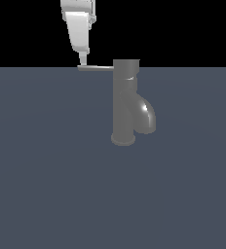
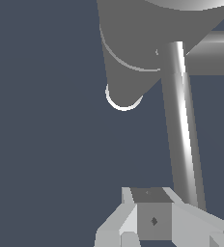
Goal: Turn on the faucet by rotating a designated handle.
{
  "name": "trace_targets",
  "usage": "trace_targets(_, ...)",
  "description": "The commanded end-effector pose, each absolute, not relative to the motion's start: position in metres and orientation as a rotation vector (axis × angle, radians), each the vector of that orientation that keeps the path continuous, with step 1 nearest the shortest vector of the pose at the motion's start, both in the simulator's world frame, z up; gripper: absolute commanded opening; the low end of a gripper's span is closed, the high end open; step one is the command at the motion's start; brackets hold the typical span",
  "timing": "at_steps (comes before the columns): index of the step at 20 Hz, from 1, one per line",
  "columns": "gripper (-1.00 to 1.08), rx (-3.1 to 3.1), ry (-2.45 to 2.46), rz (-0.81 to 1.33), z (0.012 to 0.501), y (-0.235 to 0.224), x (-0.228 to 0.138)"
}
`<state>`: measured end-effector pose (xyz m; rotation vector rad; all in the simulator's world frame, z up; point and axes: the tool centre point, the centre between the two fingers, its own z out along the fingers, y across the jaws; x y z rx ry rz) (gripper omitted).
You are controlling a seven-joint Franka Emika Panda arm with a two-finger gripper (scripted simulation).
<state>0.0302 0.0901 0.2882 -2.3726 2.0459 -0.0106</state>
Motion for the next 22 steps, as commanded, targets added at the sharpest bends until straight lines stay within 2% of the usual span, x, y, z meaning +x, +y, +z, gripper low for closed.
trace_targets(1,-1.00,-2.372,2.054,-0.006,0.287,0.086,0.022)
trace_targets(22,-1.00,-2.371,2.061,0.000,0.284,0.071,-0.036)
